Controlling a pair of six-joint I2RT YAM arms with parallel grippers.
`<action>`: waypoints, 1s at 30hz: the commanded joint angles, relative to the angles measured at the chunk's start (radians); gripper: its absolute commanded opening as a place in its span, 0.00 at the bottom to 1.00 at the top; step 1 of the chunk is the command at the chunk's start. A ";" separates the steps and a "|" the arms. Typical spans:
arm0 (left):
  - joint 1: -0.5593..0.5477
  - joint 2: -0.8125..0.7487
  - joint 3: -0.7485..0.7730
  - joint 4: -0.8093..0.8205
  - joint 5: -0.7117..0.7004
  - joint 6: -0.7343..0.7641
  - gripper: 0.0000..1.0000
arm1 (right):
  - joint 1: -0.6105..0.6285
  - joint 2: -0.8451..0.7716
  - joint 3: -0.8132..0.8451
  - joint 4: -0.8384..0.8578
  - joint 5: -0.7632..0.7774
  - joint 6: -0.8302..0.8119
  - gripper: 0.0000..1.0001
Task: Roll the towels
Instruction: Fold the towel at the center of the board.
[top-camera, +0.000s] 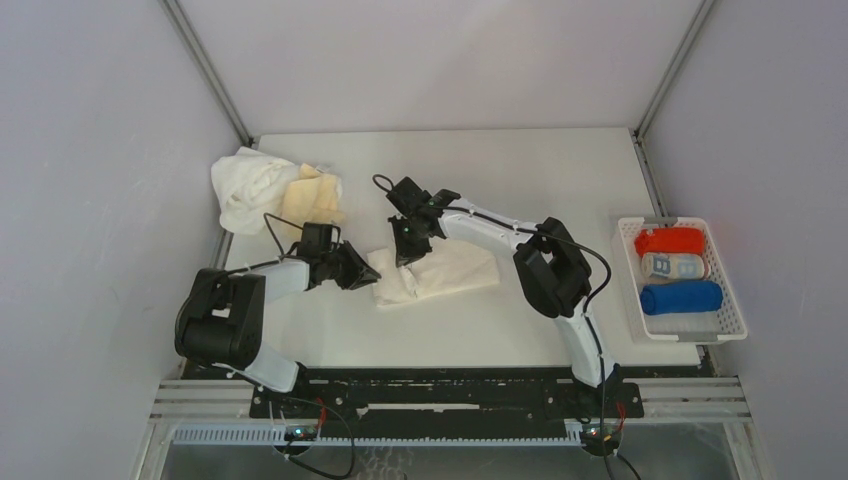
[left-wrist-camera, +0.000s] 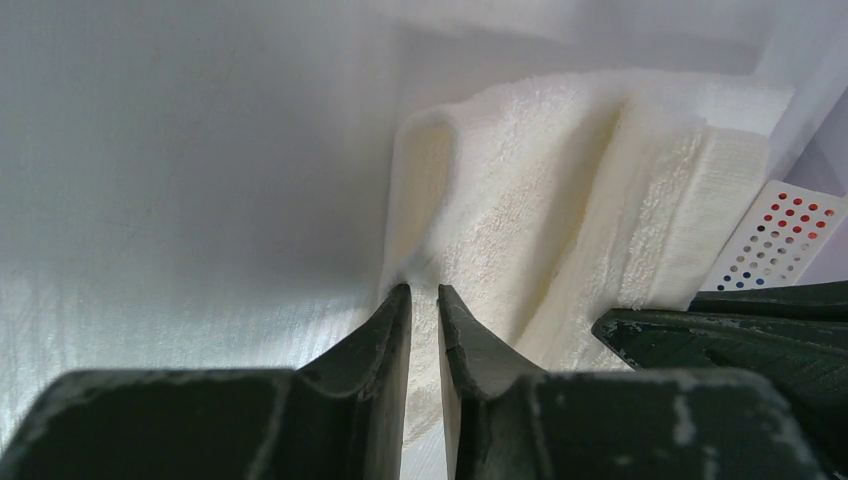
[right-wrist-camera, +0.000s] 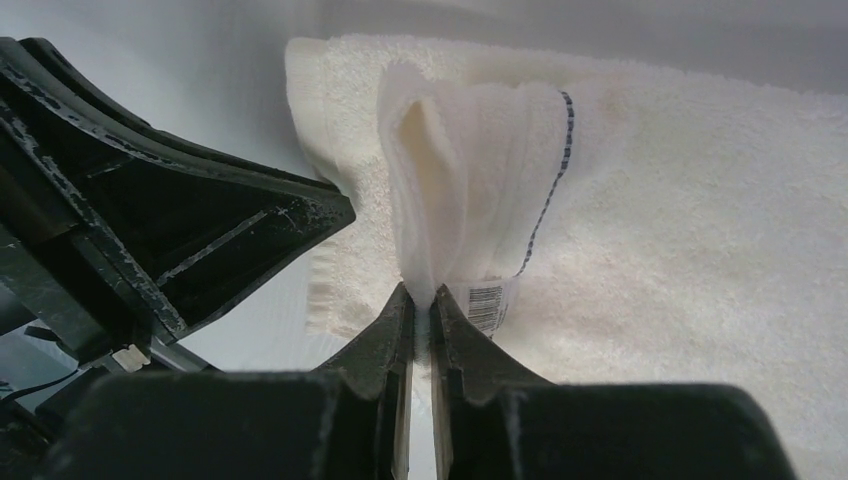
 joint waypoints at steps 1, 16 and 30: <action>-0.016 0.012 -0.020 -0.108 -0.067 0.026 0.22 | 0.010 -0.005 0.043 0.051 -0.033 0.019 0.06; -0.020 0.008 -0.016 -0.115 -0.070 0.026 0.22 | 0.017 -0.073 0.041 0.069 -0.011 0.035 0.07; -0.024 0.002 -0.013 -0.124 -0.079 0.028 0.21 | 0.032 -0.100 0.040 0.067 -0.001 0.039 0.06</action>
